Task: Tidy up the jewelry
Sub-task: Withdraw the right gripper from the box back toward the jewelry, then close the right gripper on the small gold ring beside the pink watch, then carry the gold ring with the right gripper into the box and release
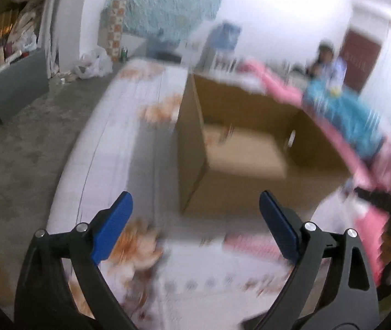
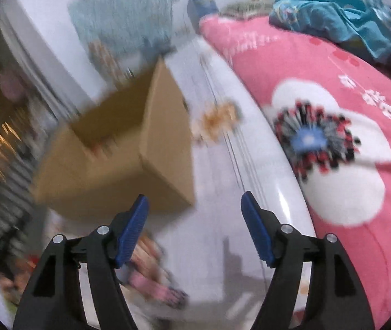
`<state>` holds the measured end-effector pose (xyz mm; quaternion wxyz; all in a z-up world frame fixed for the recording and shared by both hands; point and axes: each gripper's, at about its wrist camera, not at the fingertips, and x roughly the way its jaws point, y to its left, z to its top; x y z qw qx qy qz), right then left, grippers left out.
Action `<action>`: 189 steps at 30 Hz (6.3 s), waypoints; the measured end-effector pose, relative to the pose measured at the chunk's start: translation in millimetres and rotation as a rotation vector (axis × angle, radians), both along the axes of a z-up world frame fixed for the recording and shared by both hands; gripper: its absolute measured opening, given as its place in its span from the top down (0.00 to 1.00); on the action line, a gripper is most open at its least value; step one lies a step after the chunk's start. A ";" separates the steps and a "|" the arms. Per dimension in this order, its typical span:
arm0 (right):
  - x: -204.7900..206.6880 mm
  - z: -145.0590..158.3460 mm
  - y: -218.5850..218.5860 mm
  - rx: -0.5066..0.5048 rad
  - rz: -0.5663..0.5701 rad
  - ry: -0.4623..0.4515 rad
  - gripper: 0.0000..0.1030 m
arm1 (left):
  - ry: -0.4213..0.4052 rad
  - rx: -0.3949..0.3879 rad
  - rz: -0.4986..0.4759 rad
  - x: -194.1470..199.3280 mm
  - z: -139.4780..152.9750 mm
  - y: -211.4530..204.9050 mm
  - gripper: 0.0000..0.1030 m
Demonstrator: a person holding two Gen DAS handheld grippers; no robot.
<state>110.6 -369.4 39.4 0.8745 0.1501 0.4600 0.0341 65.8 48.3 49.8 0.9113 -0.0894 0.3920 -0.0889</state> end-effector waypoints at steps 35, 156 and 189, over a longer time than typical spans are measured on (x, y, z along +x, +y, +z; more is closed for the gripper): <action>2.0 -48.4 47.3 -0.397 0.076 0.055 0.06 | 0.184 0.265 -0.160 5.4 -78.6 -45.0 0.07; -13.9 -24.2 197.8 -0.479 0.917 0.070 0.69 | -0.025 -0.120 -0.317 -18.5 -39.1 23.7 1.00; -30.3 54.6 172.3 -0.370 0.846 -0.116 0.88 | -0.131 -0.181 -0.332 -36.9 11.0 32.2 1.00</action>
